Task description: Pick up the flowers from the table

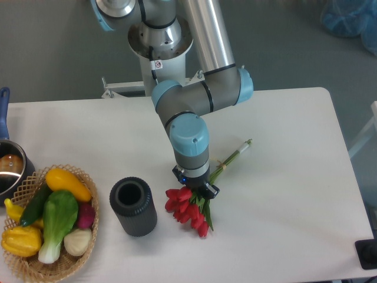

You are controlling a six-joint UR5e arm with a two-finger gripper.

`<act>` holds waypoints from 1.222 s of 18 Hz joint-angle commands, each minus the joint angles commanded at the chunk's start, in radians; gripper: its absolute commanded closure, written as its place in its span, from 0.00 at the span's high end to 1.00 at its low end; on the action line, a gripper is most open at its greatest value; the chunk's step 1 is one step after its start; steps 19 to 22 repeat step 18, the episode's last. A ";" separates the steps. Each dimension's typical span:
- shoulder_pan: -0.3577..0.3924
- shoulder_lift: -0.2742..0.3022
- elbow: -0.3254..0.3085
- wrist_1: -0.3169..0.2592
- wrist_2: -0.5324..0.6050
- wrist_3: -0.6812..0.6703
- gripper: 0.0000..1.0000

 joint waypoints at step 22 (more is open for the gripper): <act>0.046 0.025 0.233 -0.275 0.000 -0.008 0.00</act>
